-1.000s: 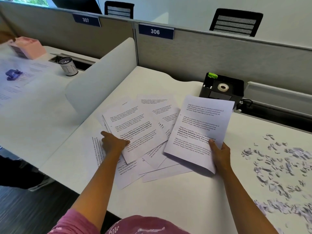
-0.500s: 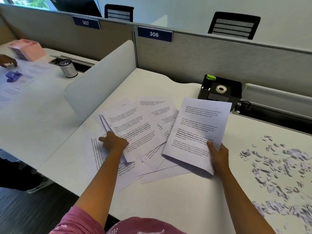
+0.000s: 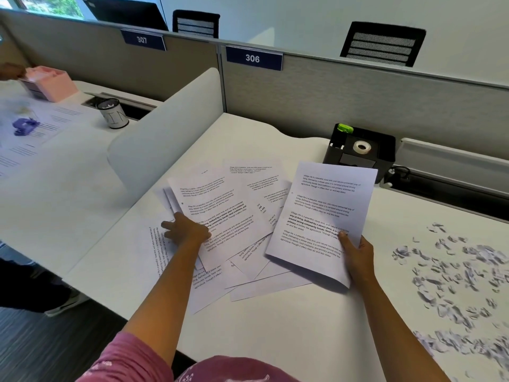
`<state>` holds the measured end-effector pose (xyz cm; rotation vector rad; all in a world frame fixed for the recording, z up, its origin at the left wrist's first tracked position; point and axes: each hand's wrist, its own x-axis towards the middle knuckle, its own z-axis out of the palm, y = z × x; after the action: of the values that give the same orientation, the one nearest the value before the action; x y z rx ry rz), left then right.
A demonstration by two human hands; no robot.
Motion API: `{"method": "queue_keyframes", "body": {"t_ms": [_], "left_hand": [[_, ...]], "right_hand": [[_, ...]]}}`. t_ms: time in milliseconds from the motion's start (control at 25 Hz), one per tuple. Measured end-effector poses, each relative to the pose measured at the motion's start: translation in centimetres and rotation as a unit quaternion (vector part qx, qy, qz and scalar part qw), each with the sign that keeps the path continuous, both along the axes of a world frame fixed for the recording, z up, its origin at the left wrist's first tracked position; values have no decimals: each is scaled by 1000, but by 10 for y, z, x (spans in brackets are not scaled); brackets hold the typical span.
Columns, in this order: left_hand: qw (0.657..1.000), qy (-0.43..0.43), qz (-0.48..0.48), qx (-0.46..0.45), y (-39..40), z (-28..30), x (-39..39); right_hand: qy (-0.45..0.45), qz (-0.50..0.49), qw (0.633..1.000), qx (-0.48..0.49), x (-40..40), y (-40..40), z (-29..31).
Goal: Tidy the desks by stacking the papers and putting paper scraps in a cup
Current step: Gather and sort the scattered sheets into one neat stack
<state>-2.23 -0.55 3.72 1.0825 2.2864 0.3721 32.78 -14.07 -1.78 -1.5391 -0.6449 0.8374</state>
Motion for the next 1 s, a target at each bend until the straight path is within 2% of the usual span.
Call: {"method": "queue_keyframes", "body": {"t_ms": [80, 280, 400, 600, 800, 1000], "left_hand": [[1000, -21, 12, 9, -1, 3, 2], [992, -61, 27, 103, -12, 2, 11], [980, -131, 82, 126, -15, -3, 12], [958, -197, -45, 204, -28, -10, 42], [946, -248, -29, 207, -46, -14, 75], [966, -199, 18, 165, -47, -27, 72]], "right_hand": [[-3, 2, 1000, -2, 0, 0, 1], [-7, 3, 1000, -1, -1, -1, 4], [3, -4, 1000, 1, -1, -1, 6], [106, -89, 990, 8, 9, -1, 6], [141, -122, 982, 15, 12, -4, 10], [141, -114, 984, 1, 9, -4, 11]]}}
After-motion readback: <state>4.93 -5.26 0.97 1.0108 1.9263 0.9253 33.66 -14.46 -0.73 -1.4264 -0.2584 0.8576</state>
